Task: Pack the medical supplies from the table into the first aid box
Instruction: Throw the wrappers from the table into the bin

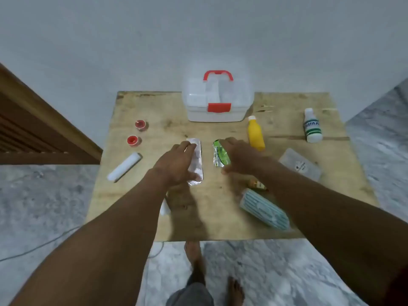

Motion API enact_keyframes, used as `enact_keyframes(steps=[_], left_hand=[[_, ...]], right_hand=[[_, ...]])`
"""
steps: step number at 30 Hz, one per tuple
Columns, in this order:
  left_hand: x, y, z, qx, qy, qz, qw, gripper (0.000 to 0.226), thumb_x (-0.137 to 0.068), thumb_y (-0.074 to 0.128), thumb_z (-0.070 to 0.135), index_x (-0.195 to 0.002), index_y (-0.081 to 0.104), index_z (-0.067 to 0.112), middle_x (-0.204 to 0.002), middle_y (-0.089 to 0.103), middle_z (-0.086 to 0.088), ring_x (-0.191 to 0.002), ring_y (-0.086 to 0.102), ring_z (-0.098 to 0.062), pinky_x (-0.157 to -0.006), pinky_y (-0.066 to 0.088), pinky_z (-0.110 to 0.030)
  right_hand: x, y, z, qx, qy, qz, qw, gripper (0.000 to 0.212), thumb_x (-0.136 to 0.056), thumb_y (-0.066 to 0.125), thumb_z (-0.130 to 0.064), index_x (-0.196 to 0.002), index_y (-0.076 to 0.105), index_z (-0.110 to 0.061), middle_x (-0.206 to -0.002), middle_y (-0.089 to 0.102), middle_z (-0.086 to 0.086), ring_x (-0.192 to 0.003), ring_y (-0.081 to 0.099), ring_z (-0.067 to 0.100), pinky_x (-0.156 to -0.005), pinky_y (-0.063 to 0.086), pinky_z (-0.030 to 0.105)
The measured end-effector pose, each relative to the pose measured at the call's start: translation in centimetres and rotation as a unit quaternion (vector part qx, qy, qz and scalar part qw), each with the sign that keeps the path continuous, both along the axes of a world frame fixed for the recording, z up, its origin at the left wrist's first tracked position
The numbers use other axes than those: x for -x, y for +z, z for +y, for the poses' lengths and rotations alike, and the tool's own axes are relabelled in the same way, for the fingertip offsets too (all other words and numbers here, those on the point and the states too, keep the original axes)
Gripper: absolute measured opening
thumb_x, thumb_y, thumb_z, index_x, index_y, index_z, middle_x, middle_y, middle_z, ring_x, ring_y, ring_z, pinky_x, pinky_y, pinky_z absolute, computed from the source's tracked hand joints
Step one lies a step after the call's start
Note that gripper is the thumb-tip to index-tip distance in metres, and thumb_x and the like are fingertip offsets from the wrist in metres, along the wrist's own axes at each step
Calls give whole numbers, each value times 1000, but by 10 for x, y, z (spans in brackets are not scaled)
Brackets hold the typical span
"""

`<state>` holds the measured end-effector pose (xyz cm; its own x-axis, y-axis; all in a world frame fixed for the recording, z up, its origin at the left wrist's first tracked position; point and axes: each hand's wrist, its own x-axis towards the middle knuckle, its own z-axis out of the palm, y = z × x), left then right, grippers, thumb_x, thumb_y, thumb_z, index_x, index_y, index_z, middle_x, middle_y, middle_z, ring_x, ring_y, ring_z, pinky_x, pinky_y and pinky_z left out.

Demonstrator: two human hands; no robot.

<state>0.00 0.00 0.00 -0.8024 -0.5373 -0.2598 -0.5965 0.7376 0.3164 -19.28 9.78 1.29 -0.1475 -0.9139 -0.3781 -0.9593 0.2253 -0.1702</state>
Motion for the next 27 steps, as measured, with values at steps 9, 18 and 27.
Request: enact_keyframes(steps=[9, 18, 27], left_hand=[[8, -15, -13, 20, -16, -22, 999, 101, -65, 82, 53, -145, 40, 9, -144, 43, -7, -125, 39, -31, -98, 43, -42], [18, -5, -7, 48, -16, -15, 999, 42, -85, 70, 32, -118, 56, 11, -117, 58, -9, -106, 54, -31, -73, 35, -33], [35, 43, 5, 93, -23, 30, 995, 26, -99, 51, 31, -107, 55, 7, -104, 65, -16, -96, 58, -38, -65, 35, -35]], right_hand=[[-1, -8, -20, -41, -13, 3, 999, 90, -77, 81, -35, -151, 33, -14, -144, 39, 11, -128, 42, 37, -108, 38, 43], [-7, -5, -22, -42, 7, 24, 999, 47, -80, 75, -32, -116, 54, -11, -117, 57, 12, -107, 56, 35, -82, 48, 39], [6, 34, 14, 51, -61, 0, 997, 45, -86, 72, -28, -123, 53, -12, -122, 57, 11, -111, 57, 32, -79, 44, 35]])
